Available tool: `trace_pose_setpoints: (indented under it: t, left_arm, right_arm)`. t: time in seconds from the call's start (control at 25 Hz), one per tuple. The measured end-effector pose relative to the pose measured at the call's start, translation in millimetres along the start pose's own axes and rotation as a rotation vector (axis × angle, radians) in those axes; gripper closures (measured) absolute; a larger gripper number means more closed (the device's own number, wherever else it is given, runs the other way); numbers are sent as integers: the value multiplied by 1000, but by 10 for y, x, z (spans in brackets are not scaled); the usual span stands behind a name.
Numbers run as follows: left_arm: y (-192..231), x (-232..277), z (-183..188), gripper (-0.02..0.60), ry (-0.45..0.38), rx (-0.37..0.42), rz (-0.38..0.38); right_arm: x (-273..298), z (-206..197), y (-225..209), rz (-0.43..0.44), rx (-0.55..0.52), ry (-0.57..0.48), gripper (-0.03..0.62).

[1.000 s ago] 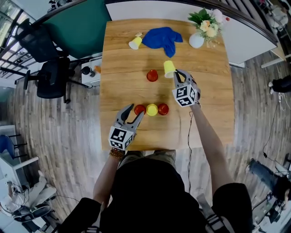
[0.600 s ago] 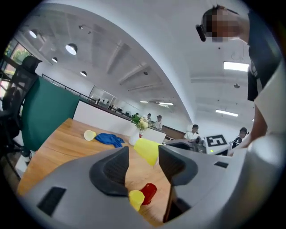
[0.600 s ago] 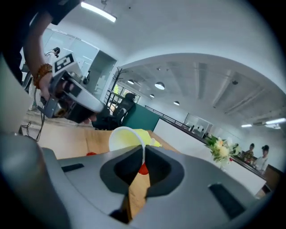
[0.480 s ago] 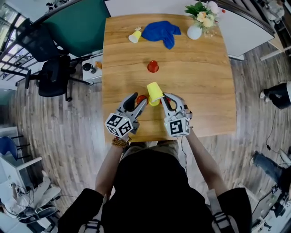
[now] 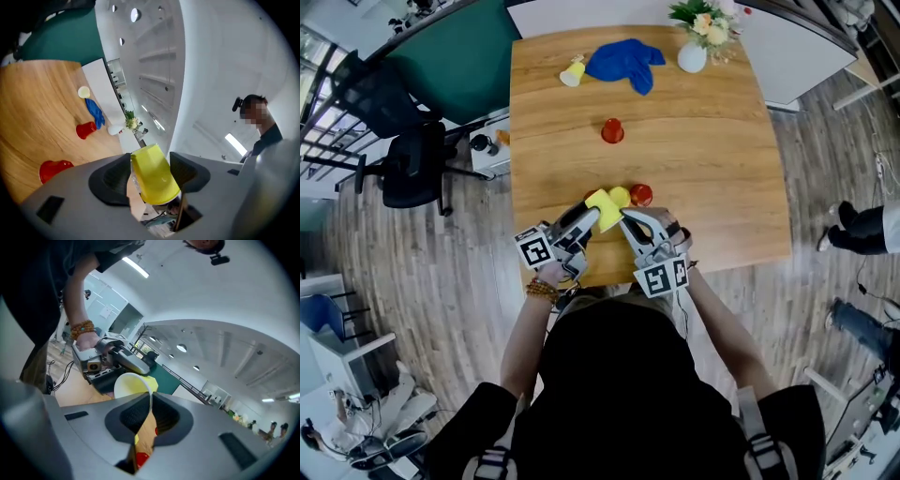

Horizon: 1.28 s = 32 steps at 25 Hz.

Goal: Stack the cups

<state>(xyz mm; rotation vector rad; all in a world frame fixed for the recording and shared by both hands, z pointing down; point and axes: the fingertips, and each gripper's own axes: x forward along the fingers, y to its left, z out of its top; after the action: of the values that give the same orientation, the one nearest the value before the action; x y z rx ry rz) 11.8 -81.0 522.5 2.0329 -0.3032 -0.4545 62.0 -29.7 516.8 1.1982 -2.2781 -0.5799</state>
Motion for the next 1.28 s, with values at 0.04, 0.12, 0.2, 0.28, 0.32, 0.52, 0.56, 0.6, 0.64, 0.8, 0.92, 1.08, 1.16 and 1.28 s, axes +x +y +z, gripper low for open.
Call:
trace_pose_setpoints:
  t: [0.04,0.12,0.2,0.28,0.32,0.52,0.56,0.6,0.64,0.8,0.92,1.08,1.16,1.28]
  left_arm:
    - [6,-1,-28,316,3,-36,-19]
    - [24,-2,-58,318,7,-68,-26]
    - [31,-1,-58,318,7,-40,-5]
    - [36,-13,-32,318,2,11,26]
    - [38,-19,-15,318,4,39,40]
    - [45,-7,-59,319,107,182,81]
    - [46,3,-92,321,139,207,80]
    - [44,12,-125,325,167,231,77]
    - [39,16,-149,328,185,255,76]
    - [69,-20,-81,336,163,335,102]
    - [169,-51,47,337,146,459,202]
    - [274,-13,71,337,261,920,366]
    - [292,50,0,337,317,1119,387]
    - [356,139,-117,337,352,1212,385]
  right_arm:
    - [-15,10,46,10,-18,-6,571]
    - [-41,-4,113,23,-36,-2,569]
    - [-53,-47,174,44,-45,17,563]
    - [-41,-81,239,75,-38,33,549]
    - [-32,-92,262,88,-23,37,542]
    - [-12,-252,188,78,76,86,527]
    - [-9,-296,160,71,79,97,539]
    - [-6,-333,144,70,78,107,543]
    - [-4,-363,144,75,75,114,542]
    - [-6,-478,197,102,84,150,514]
    - [-43,-604,187,82,140,190,502]
    - [-142,-757,169,55,182,241,505]
    - [-195,-830,131,39,200,260,506]
    - [-257,-902,42,5,230,277,507]
